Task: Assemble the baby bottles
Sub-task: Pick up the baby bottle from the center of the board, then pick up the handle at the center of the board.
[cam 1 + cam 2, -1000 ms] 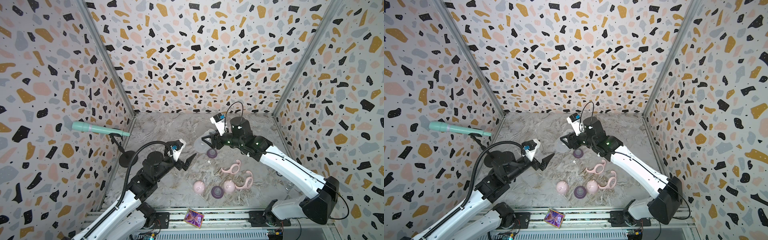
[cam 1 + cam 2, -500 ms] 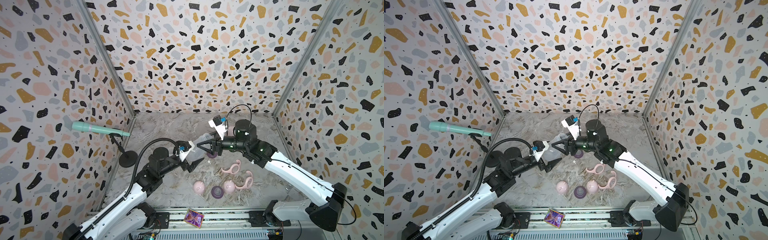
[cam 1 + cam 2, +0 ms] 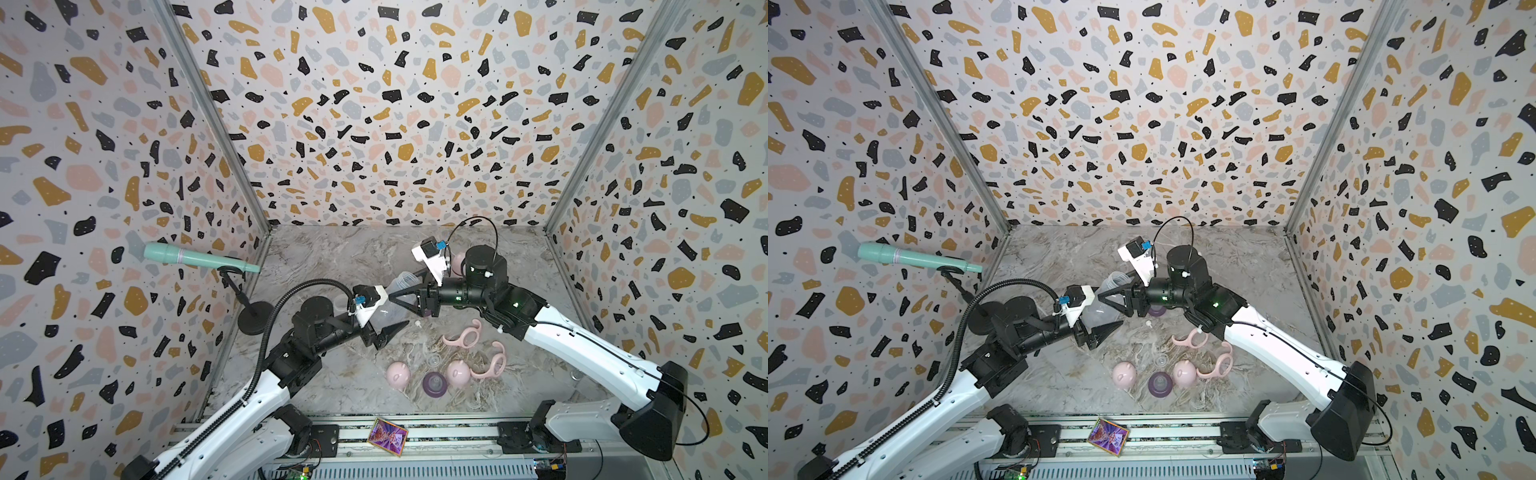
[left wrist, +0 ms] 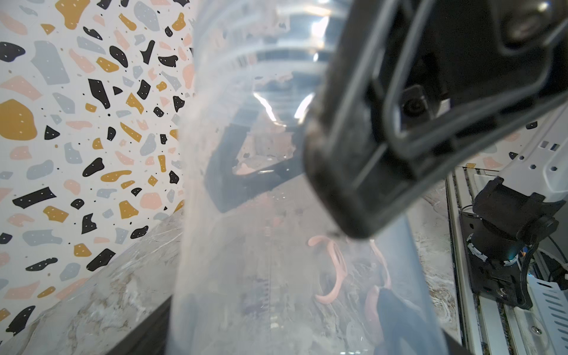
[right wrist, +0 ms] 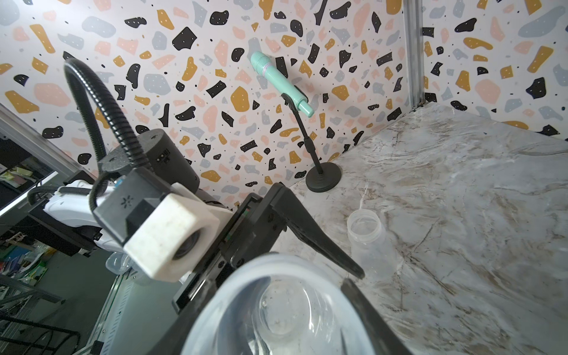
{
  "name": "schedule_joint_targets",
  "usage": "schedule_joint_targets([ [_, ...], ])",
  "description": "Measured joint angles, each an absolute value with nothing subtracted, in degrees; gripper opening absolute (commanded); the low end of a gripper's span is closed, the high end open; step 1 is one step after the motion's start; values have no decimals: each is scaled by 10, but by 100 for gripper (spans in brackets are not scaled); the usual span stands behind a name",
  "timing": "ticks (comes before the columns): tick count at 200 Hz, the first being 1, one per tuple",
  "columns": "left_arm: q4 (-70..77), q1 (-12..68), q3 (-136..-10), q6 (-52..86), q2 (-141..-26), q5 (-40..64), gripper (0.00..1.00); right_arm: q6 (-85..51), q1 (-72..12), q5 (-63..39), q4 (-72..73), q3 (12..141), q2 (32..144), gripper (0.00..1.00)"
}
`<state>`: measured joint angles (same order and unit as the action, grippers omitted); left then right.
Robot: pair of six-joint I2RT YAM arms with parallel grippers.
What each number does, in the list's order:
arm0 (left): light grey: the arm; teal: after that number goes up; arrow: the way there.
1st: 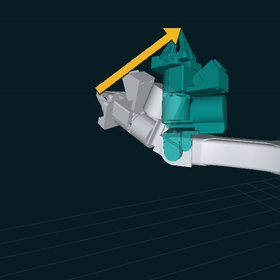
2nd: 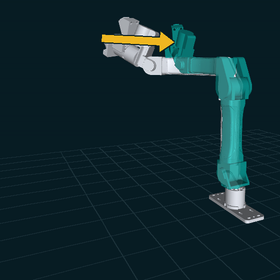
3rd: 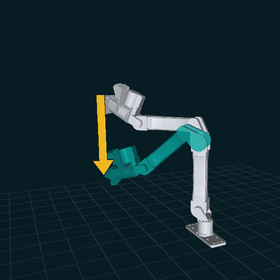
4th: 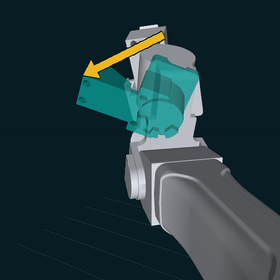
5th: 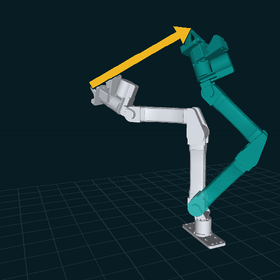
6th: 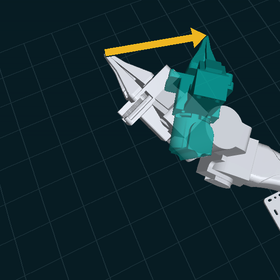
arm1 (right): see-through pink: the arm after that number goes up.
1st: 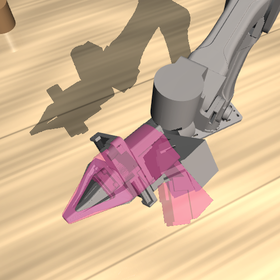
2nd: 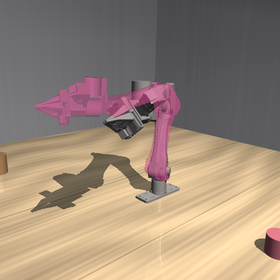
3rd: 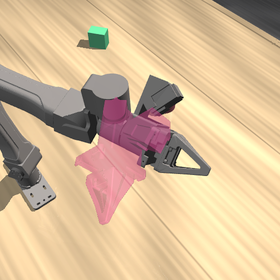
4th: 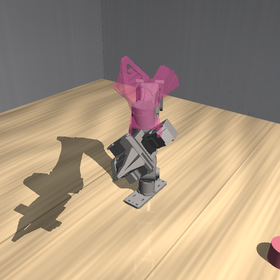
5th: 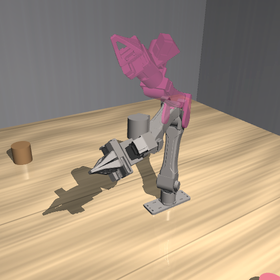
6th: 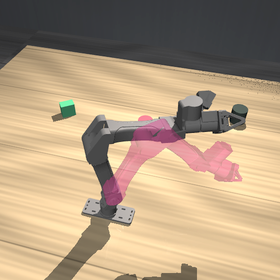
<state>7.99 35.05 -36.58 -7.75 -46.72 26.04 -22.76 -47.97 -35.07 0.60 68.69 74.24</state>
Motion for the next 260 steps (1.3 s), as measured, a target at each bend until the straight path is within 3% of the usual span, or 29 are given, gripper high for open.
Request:
schedule_joint_targets([
  [28,74,350,-366,-62,-468,275,82,-231,-480,-353,34,666,736,24],
  [42,73,350,-366,-54,-468,282,72,-231,-480,-352,39,661,731,44],
  [65,73,350,-367,-45,-469,282,61,-225,-480,-346,34,658,725,66],
  [102,57,354,-369,-30,-465,244,53,-213,-466,-330,-27,658,703,86],
  [143,19,354,-360,-12,-430,178,51,-196,-387,-307,-103,658,658,84],
  [151,10,354,-357,-9,-421,166,51,-191,-380,-292,-116,658,656,81],
  [162,-4,354,-355,-6,-408,147,51,-181,-379,-267,-139,659,661,67],
  [176,-21,354,-352,-4,-393,128,51,-168,-379,-236,-172,660,686,66],
  [190,-35,354,-351,-3,-379,113,51,-156,-379,-208,-203,660,726,69],
  [219,-59,354,-351,-1,-356,101,51,-135,-378,-169,-242,660,819,85],
  [260,-77,354,-350,5,-335,101,51,-121,-374,-122,-249,682,936,88],
])
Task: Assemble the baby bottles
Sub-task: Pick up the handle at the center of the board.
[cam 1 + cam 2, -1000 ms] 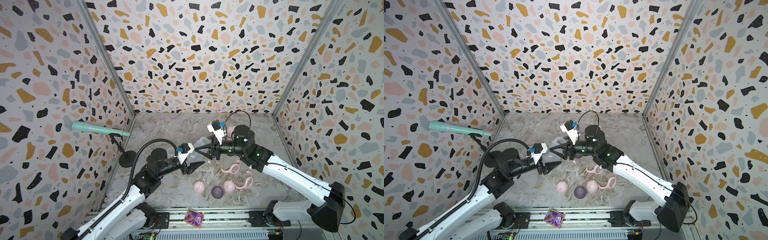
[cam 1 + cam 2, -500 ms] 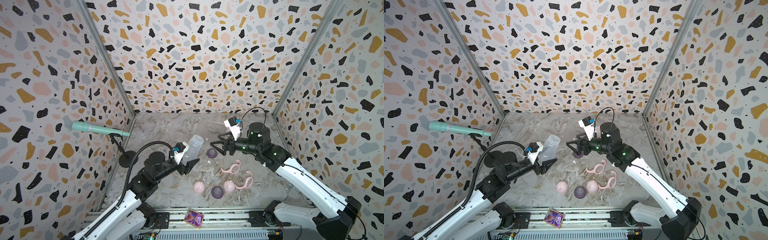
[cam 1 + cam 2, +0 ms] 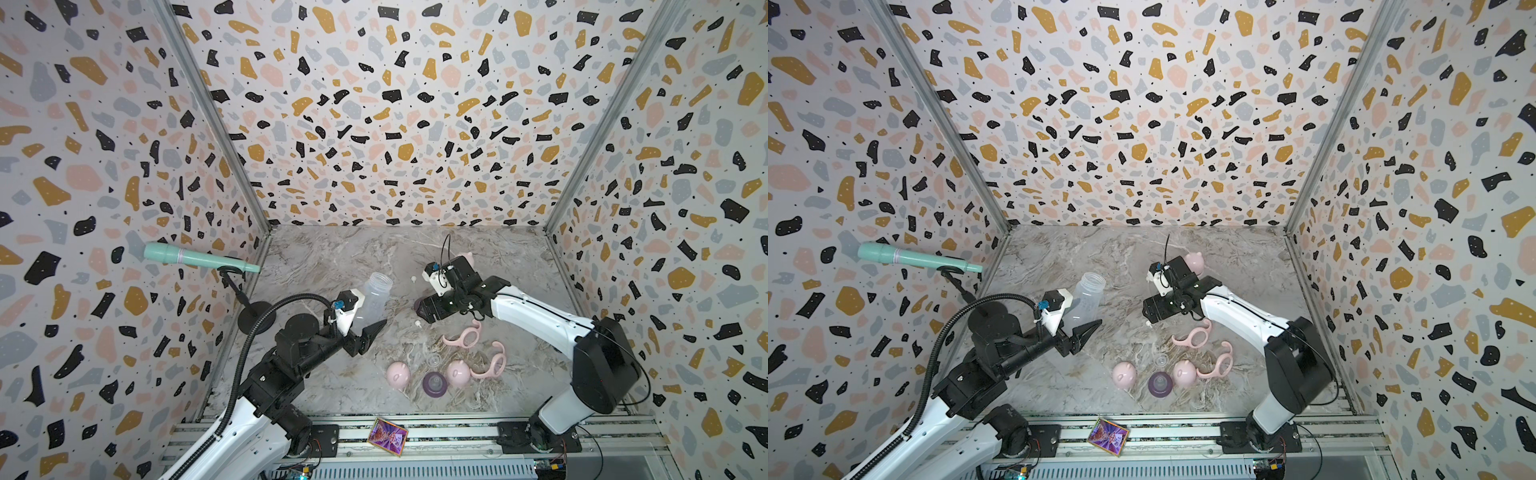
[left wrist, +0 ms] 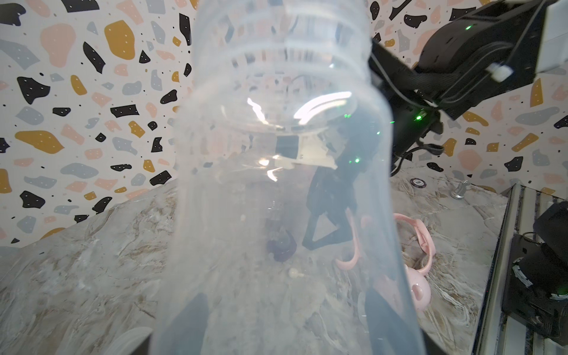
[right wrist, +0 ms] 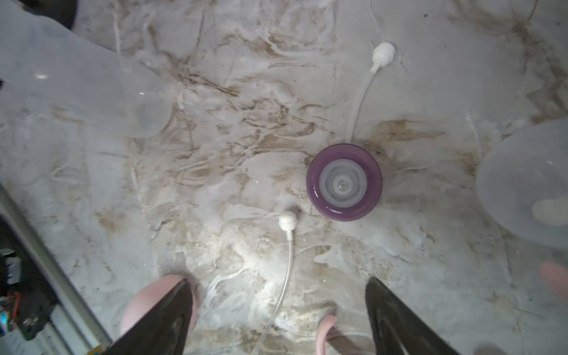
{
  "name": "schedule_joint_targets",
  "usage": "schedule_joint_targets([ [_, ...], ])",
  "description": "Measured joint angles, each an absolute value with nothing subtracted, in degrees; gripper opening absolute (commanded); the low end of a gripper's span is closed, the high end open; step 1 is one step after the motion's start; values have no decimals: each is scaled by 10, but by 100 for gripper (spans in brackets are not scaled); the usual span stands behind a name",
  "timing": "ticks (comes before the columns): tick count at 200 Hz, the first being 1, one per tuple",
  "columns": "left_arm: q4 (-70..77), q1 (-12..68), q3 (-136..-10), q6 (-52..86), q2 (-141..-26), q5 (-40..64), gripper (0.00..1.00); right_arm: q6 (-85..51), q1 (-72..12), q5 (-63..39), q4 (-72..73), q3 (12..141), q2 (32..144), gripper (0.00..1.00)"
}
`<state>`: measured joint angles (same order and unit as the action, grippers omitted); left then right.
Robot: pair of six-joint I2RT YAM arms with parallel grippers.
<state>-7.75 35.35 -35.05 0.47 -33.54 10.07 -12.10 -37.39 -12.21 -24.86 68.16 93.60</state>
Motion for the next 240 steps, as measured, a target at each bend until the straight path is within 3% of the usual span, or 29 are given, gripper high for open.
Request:
schedule_joint_targets([
  [53,-96,354,-348,9,-311,99,51,-124,-377,-79,-261,710,987,79],
  [109,-103,354,-348,8,-296,97,51,-170,-380,-16,-327,630,809,64],
  [170,-102,354,-348,7,-309,103,51,-288,-326,-8,-303,486,718,70],
  [240,-102,354,-342,7,-298,114,52,-374,-329,14,-226,413,736,57],
])
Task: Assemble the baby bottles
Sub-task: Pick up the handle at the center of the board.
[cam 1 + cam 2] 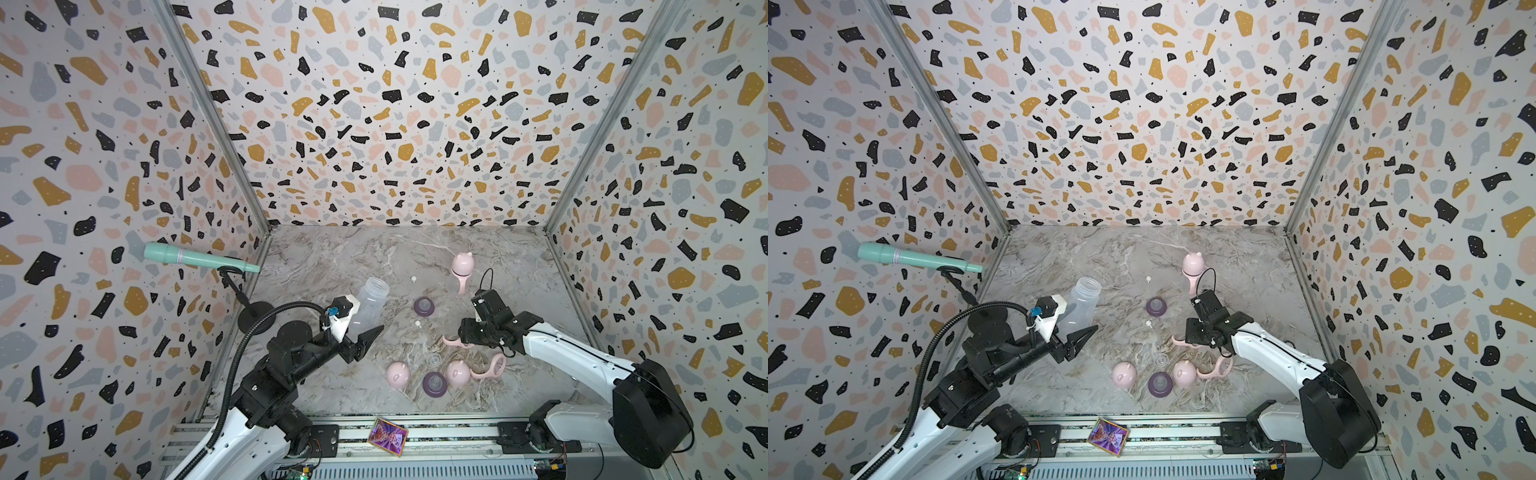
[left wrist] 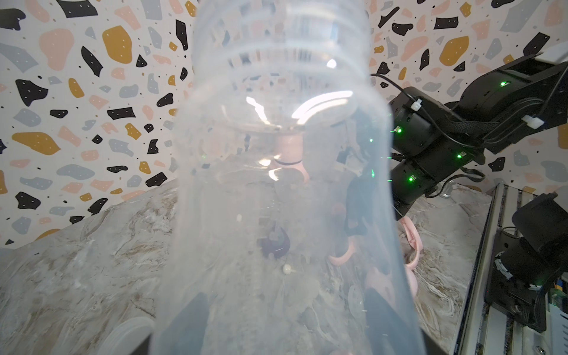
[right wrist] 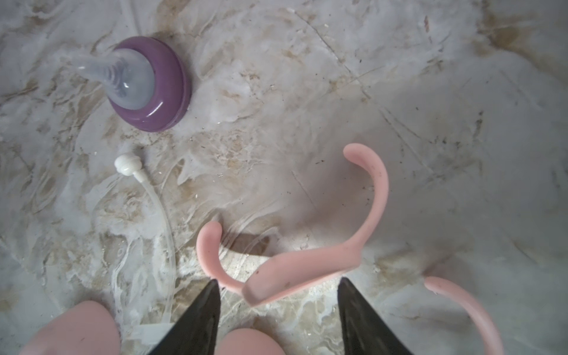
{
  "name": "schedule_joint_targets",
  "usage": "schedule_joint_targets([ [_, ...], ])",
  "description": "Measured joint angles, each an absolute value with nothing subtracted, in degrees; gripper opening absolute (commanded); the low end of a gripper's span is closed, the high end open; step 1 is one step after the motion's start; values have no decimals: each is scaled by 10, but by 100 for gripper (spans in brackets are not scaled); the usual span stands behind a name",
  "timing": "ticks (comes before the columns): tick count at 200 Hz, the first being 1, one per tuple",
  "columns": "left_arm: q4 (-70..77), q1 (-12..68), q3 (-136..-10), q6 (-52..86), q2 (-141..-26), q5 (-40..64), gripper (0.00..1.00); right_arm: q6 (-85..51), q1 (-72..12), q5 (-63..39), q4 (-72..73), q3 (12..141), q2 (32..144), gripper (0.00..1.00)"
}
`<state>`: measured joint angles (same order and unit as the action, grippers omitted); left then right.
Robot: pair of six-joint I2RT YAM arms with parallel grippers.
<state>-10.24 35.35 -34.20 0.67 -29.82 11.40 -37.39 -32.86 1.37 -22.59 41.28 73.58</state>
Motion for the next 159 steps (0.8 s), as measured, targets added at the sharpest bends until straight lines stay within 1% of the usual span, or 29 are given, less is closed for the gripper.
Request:
schedule_joint_targets([
  [46,-103,354,-340,7,-292,115,52,-370,-329,30,-207,410,769,40],
  [67,-103,354,-340,7,-292,115,52,-354,-329,45,-211,414,782,33],
  [90,-103,354,-340,6,-292,114,52,-332,-329,65,-224,427,791,24],
  [126,-103,354,-340,6,-291,114,52,-282,-329,96,-243,457,799,19],
  [159,-103,354,-340,6,-291,114,53,-233,-329,127,-267,471,811,20],
])
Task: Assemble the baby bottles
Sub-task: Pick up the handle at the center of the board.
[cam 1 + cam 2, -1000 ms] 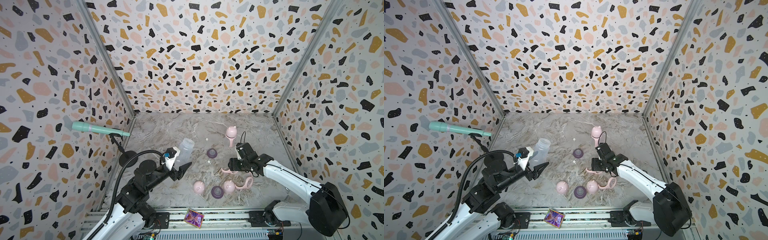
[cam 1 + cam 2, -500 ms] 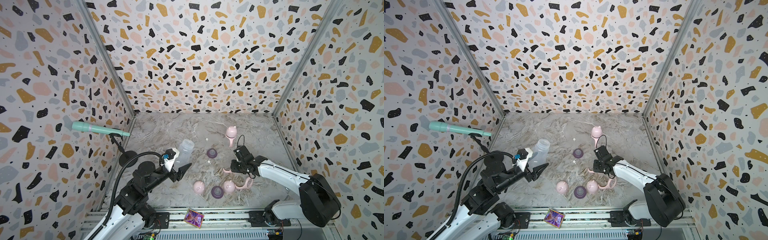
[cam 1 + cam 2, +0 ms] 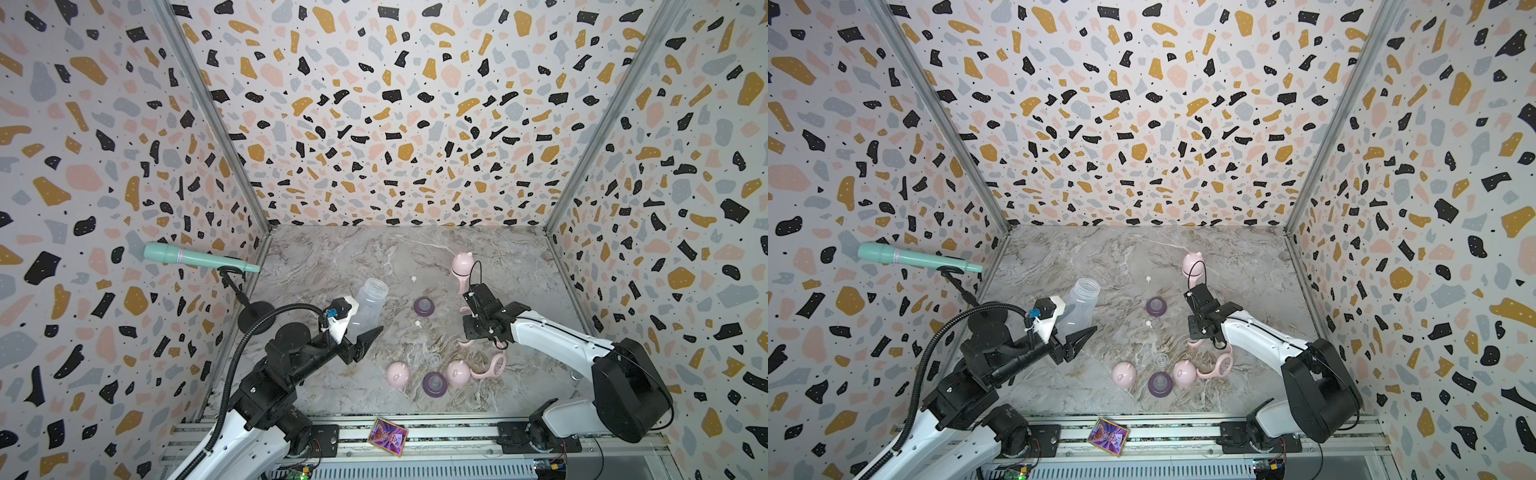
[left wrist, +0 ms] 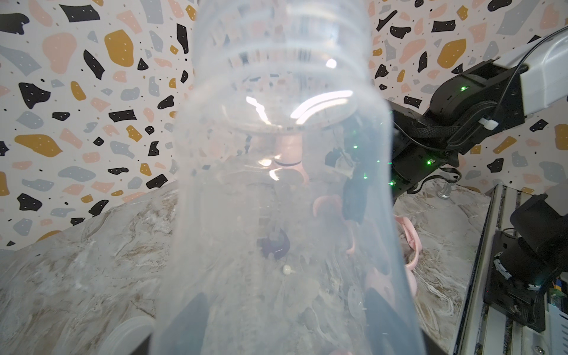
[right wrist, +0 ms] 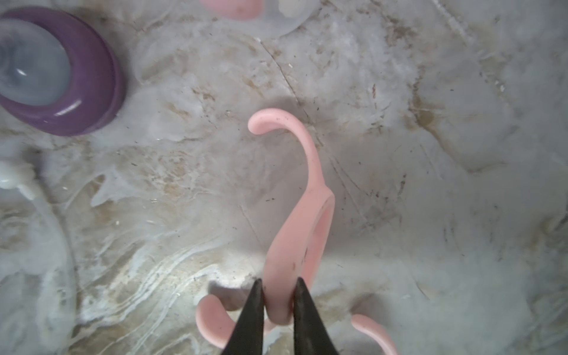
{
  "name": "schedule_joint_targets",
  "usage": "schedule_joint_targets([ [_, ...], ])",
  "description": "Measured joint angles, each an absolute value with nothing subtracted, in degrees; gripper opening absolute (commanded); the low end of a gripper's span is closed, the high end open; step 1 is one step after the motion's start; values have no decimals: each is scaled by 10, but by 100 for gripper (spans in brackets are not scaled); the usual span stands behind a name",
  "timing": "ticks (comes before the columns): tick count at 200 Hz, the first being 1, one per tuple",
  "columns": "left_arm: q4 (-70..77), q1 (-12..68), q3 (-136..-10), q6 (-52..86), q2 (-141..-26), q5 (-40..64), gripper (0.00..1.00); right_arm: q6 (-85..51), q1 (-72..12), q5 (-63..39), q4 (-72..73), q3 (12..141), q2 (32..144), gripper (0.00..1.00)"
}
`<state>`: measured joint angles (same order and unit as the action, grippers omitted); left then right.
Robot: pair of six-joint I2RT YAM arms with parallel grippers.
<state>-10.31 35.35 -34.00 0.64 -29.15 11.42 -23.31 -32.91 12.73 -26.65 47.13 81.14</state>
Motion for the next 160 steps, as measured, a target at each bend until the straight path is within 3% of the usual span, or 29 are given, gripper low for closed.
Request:
schedule_joint_targets([
  [10,-103,354,-340,6,-291,114,53,-225,-329,136,-274,474,815,29],
  [27,-103,354,-340,6,-291,114,52,-216,-329,142,-289,475,817,55],
  [49,-103,354,-340,6,-291,114,53,-228,-329,135,-304,479,810,69],
  [76,-104,354,-340,6,-288,114,53,-277,-329,103,-295,471,762,68],
  [118,-104,354,-340,2,-288,115,53,-397,-338,65,-220,383,683,49],
  [160,-112,354,-340,-4,-285,116,53,-488,-362,65,-171,329,683,43],
])
